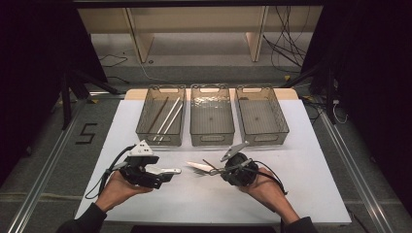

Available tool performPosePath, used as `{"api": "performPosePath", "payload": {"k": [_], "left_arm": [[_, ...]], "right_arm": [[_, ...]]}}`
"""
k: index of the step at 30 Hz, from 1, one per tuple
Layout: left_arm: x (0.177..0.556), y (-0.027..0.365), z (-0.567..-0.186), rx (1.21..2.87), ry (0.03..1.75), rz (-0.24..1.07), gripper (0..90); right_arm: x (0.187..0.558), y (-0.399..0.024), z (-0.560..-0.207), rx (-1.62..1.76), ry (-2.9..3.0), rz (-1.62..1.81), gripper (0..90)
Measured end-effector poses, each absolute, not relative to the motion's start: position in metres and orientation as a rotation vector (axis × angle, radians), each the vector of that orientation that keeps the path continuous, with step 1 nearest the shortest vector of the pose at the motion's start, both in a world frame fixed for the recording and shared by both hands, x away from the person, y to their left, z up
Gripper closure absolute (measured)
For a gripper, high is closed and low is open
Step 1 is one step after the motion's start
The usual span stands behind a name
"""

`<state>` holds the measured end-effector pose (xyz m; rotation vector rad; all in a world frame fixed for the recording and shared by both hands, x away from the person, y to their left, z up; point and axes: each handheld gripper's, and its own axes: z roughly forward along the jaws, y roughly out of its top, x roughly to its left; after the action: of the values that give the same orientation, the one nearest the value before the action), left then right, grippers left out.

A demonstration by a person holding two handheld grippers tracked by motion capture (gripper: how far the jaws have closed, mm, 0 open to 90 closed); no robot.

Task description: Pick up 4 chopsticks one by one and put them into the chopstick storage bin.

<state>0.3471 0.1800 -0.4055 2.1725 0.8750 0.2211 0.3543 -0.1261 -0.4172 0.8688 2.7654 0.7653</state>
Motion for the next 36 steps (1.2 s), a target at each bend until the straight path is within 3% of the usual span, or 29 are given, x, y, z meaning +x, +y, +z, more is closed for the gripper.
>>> {"api": "performPosePath", "payload": {"k": [19, 28, 36], "left_arm": [[0.353, 0.133, -0.407, 2.396, 0.588, 0.161, 19.6], [0.351, 0.112, -0.411, 2.471, 0.443, 0.138, 28.3], [0.348, 0.103, -0.415, 2.515, 0.318, 0.105, 44.1]], "right_arm": [[0.335, -0.105, -0.417, 0.607, 2.838, 0.719, 85.8], [0.328, -0.098, -0.416, 0.497, 2.867, 0.699, 85.8], [0.324, -0.094, -0.417, 0.429, 2.885, 0.695, 85.8]]}}
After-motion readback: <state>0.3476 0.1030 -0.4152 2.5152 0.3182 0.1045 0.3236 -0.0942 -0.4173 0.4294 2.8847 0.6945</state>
